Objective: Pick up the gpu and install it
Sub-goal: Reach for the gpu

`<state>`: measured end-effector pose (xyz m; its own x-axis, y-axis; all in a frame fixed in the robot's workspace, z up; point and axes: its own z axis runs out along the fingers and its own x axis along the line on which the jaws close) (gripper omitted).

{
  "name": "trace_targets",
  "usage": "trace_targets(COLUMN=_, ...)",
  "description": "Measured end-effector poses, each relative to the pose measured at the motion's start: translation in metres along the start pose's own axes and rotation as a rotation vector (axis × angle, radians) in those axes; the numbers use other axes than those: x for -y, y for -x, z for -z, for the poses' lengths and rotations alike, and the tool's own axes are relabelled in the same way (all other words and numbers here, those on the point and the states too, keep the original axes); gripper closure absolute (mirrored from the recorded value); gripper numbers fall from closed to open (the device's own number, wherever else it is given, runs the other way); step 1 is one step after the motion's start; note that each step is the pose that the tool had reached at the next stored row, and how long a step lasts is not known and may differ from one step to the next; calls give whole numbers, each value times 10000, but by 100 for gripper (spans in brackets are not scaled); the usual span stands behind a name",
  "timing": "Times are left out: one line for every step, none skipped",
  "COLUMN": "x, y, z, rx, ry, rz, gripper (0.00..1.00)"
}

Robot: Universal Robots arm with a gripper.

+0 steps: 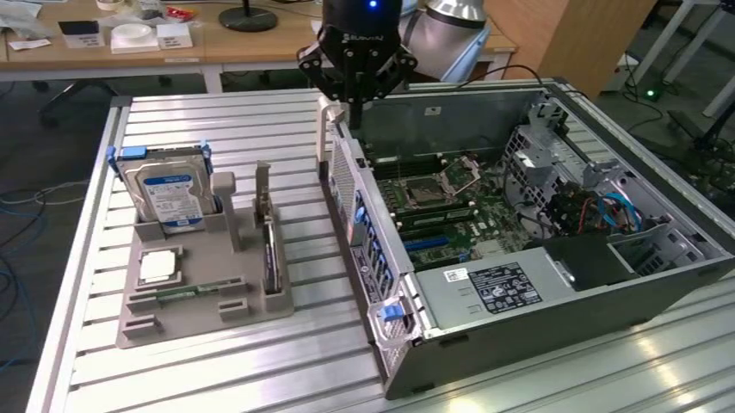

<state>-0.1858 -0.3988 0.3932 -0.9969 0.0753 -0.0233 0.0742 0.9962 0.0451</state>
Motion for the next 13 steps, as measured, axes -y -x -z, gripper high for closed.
trace_targets(x=3, y=-37, z=1, rx=1, ry=0, rz=1, gripper=89)
trace_targets(x=6, y=-73, z=2, rx=0, ry=-1, rz=1, gripper=89)
trace_targets(x=8, y=-109, z=3, rx=-1, ry=-1, rz=-1, gripper=89)
trace_targets(x=11, y=-144, z=4, rx=0, ry=-1, rz=-1, gripper=89)
trace_targets(x=13, y=-179, z=5, rx=-1, ry=-1, rz=-1, gripper=89)
trace_targets(x=16, y=-214, z=5, rx=0, ry=0, rz=0, gripper=89)
trace_targets(x=19, y=-252, z=6, rx=0, ry=0, rz=1, gripper=89)
trace_targets(x=22, y=-289, z=7, rx=0, ry=-1, rz=0, gripper=89)
trace_targets(x=24, y=-325, z=8, rx=0, ry=0, rz=-1, gripper=89)
trace_targets(x=27, y=-360, z=9, rx=0, ry=-1, rz=-1, gripper=89)
trace_targets(x=30, y=-395, z=10, rx=0, ry=-1, rz=0, gripper=89)
trace_targets(x=33, y=-431, z=11, rx=0, ry=-1, rz=1, gripper=89)
trace_targets(x=36, y=-471, z=12, rx=0, ry=0, rz=0, gripper=89)
